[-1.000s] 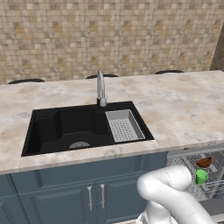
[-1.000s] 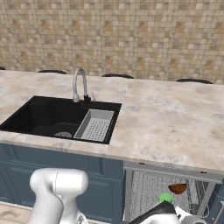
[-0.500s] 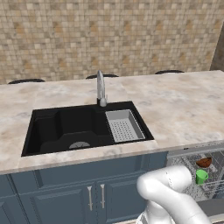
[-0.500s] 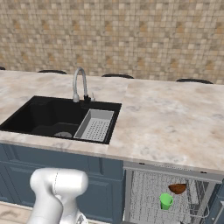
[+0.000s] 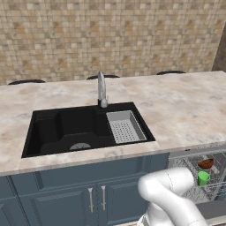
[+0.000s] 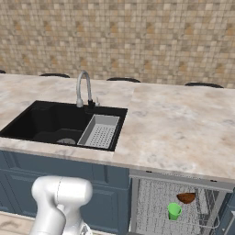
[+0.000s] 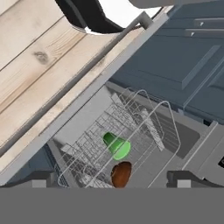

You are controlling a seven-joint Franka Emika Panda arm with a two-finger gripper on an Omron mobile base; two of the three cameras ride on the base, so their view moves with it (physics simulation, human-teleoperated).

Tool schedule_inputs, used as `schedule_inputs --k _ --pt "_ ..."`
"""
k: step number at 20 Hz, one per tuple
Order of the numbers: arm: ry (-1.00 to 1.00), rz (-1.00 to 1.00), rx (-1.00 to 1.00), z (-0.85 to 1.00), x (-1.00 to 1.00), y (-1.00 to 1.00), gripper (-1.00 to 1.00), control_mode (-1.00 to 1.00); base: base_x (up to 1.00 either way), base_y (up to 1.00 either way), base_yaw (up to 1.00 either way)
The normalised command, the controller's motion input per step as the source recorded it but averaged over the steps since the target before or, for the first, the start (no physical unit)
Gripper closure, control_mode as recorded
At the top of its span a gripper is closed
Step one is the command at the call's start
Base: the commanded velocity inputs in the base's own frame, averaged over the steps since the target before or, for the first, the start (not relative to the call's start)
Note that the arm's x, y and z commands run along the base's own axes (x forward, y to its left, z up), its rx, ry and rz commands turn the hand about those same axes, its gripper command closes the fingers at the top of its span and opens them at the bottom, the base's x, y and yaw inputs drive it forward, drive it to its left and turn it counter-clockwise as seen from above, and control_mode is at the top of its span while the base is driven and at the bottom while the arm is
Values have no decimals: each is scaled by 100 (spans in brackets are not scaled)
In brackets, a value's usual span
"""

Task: Pick up the cup and bowl from the counter, place them in the dishwasher, and close the dishwasher door.

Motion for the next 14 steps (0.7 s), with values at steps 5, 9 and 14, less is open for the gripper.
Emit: schedule_inputs --k 5,9,14 --pt "-4 -3 0 -40 -16 6 -100 -100 0 0 0" --pt "-4 -3 0 -34 -14 0 -100 -100 0 0 0" --pt "-6 -3 0 -35 -14 0 -100 -100 0 0 0"
